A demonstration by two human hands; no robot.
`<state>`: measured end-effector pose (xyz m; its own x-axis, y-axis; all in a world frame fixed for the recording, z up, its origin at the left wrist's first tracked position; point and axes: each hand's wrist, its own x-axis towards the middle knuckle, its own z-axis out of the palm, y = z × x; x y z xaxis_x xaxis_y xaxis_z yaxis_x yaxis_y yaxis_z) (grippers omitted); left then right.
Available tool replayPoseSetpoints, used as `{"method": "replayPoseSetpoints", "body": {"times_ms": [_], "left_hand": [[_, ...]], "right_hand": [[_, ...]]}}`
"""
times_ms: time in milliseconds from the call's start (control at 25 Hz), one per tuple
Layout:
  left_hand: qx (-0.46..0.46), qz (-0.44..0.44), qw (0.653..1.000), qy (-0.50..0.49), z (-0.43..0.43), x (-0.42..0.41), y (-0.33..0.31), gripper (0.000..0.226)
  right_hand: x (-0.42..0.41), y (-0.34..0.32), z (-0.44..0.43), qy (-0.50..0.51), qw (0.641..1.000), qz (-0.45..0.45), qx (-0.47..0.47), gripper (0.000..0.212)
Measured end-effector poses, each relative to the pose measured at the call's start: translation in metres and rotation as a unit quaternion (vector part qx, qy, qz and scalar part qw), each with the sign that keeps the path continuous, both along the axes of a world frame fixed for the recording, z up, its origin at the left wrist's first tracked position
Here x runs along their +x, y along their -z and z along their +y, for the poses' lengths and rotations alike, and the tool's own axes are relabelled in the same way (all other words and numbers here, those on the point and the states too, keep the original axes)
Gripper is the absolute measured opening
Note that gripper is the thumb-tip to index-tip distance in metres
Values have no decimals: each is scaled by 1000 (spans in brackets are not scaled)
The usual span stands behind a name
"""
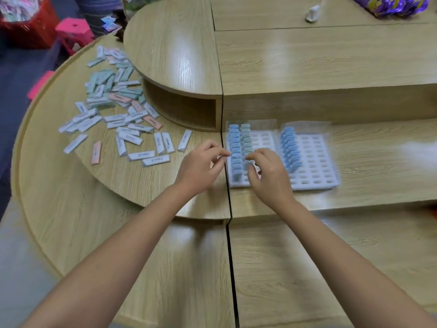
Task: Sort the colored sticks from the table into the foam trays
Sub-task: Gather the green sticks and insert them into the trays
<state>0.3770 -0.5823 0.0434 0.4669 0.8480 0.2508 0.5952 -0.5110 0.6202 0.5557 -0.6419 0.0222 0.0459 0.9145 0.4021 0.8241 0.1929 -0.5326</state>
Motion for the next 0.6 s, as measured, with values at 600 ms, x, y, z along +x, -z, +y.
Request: {"method": "replayPoseSetpoints", "body": {"times_ms": [600], "left_hand": [[-336,62,878,-336,-270,-318,80,44]], "right_hand": [[-274,75,-74,-364,838,-166,-371,25]]}}
